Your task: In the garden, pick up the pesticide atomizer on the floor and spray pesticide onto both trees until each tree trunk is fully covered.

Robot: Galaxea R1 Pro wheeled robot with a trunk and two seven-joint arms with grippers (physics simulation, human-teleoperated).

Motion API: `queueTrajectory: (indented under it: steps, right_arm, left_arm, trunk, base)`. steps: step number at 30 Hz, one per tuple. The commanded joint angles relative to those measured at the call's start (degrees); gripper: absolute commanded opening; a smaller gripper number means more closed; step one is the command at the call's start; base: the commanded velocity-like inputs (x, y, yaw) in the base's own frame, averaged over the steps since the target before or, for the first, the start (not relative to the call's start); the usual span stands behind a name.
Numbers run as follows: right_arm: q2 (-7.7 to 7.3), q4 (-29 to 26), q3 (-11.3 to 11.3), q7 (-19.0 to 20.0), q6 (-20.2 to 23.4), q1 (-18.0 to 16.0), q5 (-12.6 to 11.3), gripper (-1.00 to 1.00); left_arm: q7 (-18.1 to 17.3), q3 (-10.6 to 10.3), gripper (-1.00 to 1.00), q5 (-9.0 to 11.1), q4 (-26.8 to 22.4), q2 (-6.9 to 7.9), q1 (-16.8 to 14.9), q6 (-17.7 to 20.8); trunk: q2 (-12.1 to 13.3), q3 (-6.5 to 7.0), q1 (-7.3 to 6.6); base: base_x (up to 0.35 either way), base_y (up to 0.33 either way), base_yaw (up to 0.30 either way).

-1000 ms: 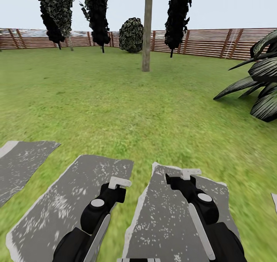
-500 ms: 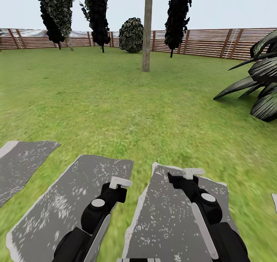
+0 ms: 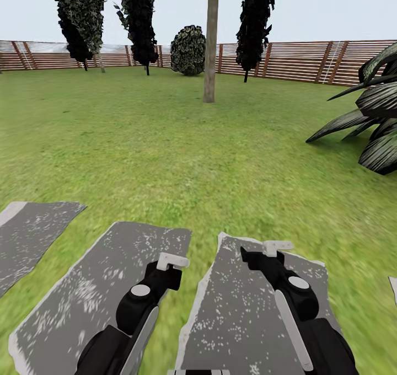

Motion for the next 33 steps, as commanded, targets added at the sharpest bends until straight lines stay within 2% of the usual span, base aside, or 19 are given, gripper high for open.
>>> queueTrajectory:
  steps: [1, 11, 33]
  right_arm:
    - [-0.08, -0.06, -0.01, -0.53, 0.21, -0.04, -0.61, 1.0]
    - [-0.1, -0.05, 0.13, -0.53, -0.07, -0.07, -0.62, 1.0]
    - [-0.16, -0.05, 0.22, -0.52, 0.24, -0.07, -0.62, 1.0]
  left_arm:
    - [0.44, 0.03, -1.0, 0.39, -0.06, 0.02, -0.04, 0.24]
    - [0.27, 0.12, -1.0, 0.34, -0.08, -0.07, -0.01, 0.16]
    - [0.51, 0.12, -1.0, 0.33, -0.17, -0.34, -0.04, 0.15]
  trunk:
    - [-0.02, -0.05, -0.01]
    - [-0.02, -0.05, -0.01]
    - [-0.02, -0.05, -0.01]
  base:
    - [0.005, 0.0, 0.0]
    - [0.141, 0.0, 0.0]
    - [0.323, 0.0, 0.0]
